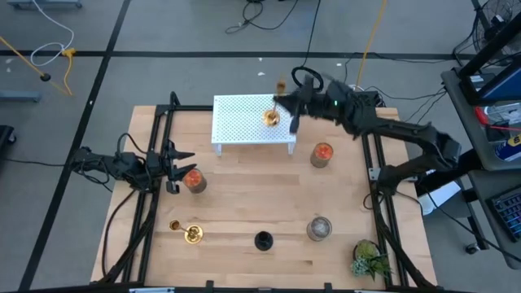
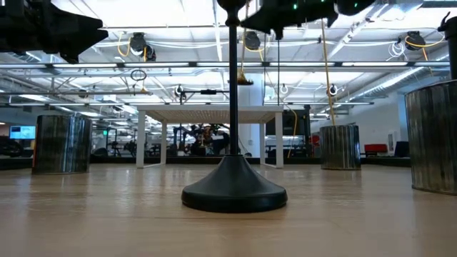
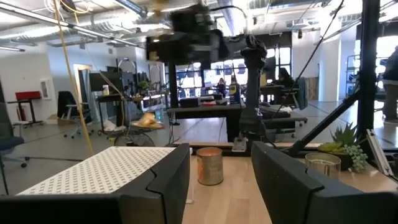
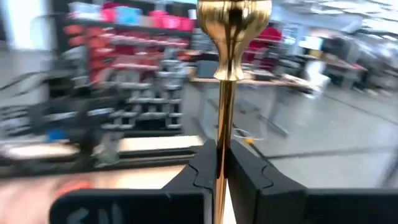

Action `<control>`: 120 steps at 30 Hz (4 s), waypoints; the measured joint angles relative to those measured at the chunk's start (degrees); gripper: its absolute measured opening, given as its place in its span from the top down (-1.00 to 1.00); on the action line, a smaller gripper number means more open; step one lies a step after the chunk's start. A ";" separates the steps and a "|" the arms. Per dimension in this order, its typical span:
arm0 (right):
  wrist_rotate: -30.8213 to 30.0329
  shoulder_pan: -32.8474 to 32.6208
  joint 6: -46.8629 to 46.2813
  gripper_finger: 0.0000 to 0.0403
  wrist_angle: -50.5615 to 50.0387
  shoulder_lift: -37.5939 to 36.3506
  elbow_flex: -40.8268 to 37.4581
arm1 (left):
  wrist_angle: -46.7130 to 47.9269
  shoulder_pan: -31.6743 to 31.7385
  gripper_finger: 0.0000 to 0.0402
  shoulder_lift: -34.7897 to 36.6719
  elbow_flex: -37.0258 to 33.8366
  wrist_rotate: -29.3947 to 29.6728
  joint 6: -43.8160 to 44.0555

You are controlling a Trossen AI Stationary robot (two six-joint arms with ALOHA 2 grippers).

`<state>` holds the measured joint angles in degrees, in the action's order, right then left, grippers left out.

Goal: Pick & Place candle stick holders
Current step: Put the top gold candleholder on the shelf, then put the black candleholder on the shelf

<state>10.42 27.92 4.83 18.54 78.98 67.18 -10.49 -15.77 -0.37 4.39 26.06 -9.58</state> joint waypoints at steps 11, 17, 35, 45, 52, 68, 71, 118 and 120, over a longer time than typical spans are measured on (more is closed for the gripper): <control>5.17 12.53 -7.77 0.94 4.12 9.80 -0.46 | -0.01 0.00 0.11 0.01 -0.01 -0.33 -0.50; 6.34 12.55 -5.75 0.94 7.83 11.93 -0.42 | 0.01 0.00 0.11 -0.01 -0.01 -0.28 -0.46; 5.97 13.01 -5.13 0.92 6.04 11.40 -0.38 | 0.04 0.00 0.11 0.00 -0.03 -0.35 -0.24; 5.99 13.01 -5.21 0.68 6.10 11.46 -0.38 | 1.63 0.00 0.11 -0.01 -0.03 -0.48 1.27; 5.99 13.01 -5.24 0.54 6.08 11.46 -0.38 | 2.20 0.00 0.11 0.01 -0.05 -0.48 2.62; 6.27 12.01 -1.30 0.14 -4.21 10.19 -0.44 | 9.63 0.00 0.11 -0.01 -0.05 -0.63 7.68; 6.12 11.72 -0.73 0.14 -7.86 8.67 -0.50 | 10.94 0.00 0.11 -0.01 -0.05 -1.00 8.79; 0.10 -47.96 -13.83 0.14 32.17 24.71 -22.57 | 10.75 0.00 0.11 0.01 -0.05 -7.56 11.43; 0.18 -47.97 -13.84 0.14 32.16 27.16 -19.78 | 10.75 0.00 0.11 -0.01 -0.05 -7.80 11.45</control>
<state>10.60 -20.05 -9.01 50.70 106.13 47.40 0.25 -15.77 -0.38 4.34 18.26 1.87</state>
